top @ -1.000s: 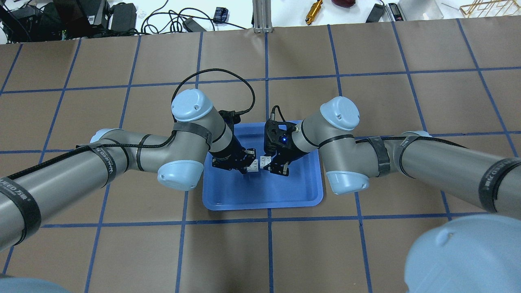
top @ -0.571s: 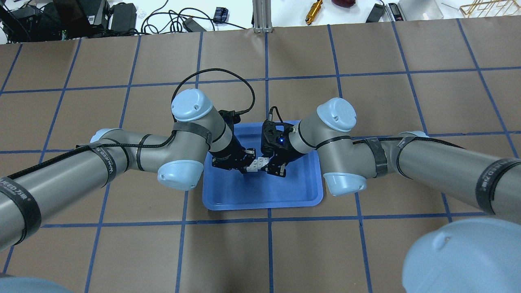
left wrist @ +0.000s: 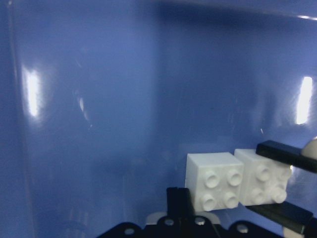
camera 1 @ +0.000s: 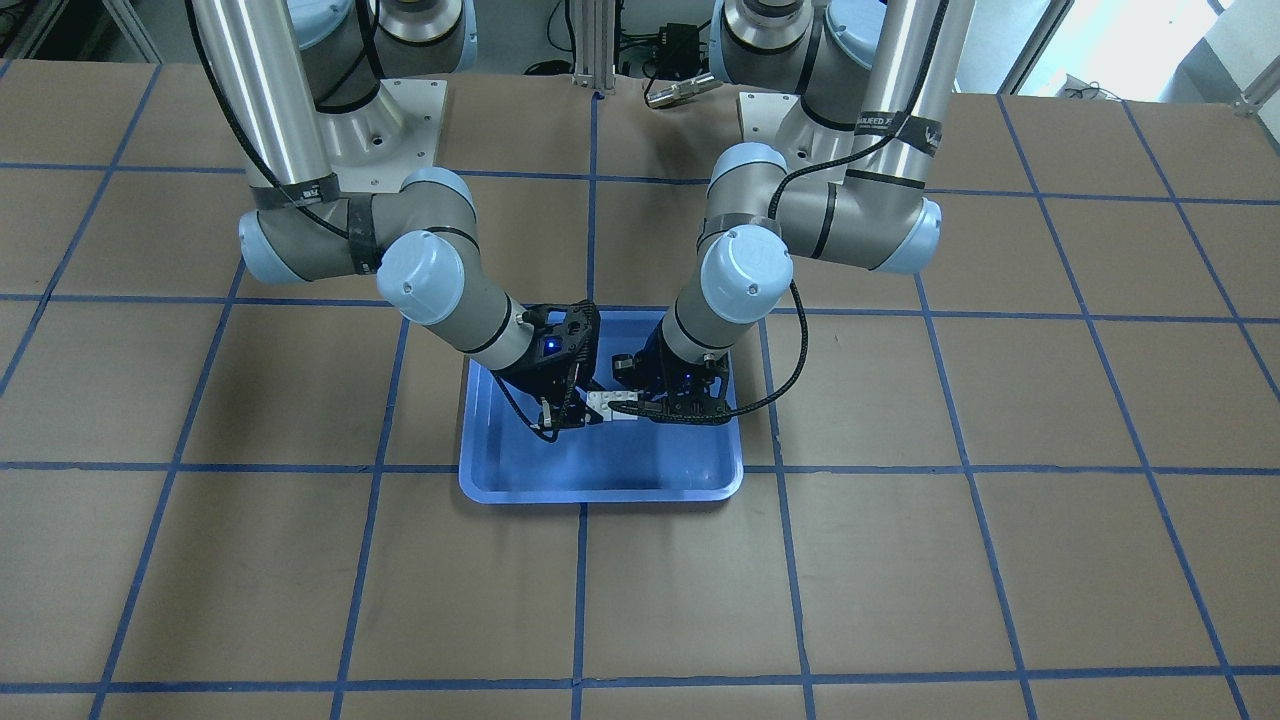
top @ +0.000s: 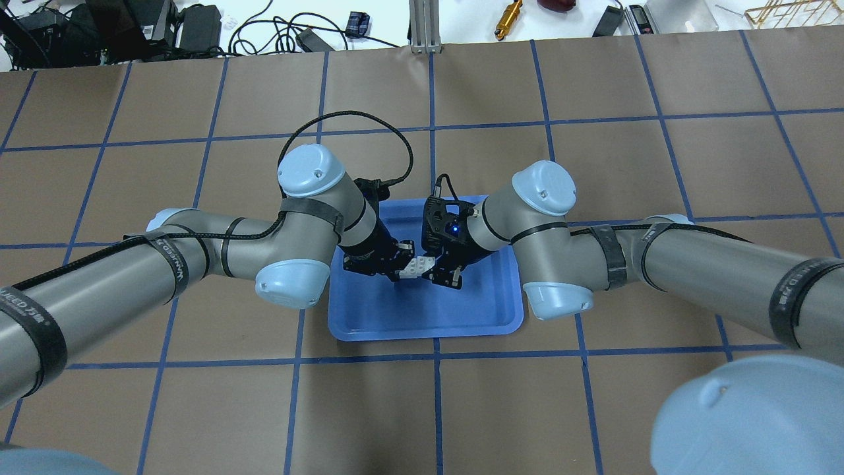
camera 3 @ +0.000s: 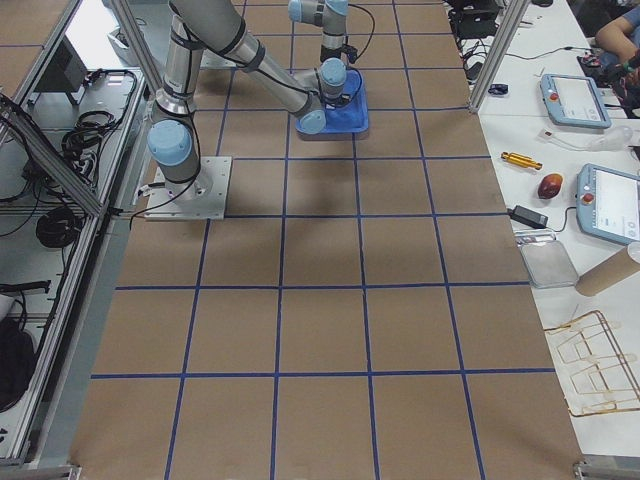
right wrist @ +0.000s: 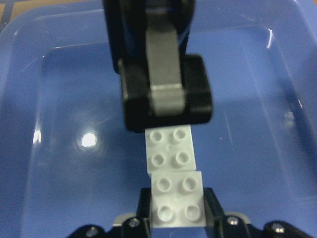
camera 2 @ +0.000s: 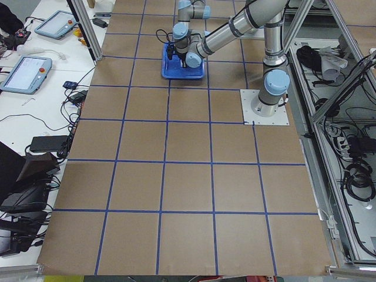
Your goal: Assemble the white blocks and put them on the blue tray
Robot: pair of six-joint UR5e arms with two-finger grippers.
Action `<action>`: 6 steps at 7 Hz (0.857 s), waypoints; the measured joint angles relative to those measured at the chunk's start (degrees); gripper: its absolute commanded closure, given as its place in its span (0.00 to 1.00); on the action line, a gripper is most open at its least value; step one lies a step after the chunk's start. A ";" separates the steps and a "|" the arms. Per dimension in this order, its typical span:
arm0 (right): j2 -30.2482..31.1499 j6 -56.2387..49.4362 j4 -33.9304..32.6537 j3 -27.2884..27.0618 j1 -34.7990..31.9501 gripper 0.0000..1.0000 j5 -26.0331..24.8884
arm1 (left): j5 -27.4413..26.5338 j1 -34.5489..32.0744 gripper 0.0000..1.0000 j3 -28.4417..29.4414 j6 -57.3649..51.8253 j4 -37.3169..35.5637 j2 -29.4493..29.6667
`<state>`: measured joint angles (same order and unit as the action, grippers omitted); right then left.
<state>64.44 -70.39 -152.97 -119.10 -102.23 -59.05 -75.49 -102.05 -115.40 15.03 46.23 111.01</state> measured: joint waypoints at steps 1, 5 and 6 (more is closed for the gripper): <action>0.09 0.10 -0.08 -0.31 0.00 0.39 -0.01 | -0.01 0.00 0.99 0.00 0.00 0.00 0.00; 0.43 1.34 -0.14 -0.37 -0.06 0.24 0.15 | -0.01 0.01 0.99 0.00 0.06 0.00 0.00; 0.51 1.43 -0.14 -0.11 0.09 0.18 0.14 | -0.01 0.01 0.99 0.00 0.06 -0.01 0.00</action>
<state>64.94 -68.96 -153.11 -119.21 -102.14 -58.91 -75.50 -102.04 -115.40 15.09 46.21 111.00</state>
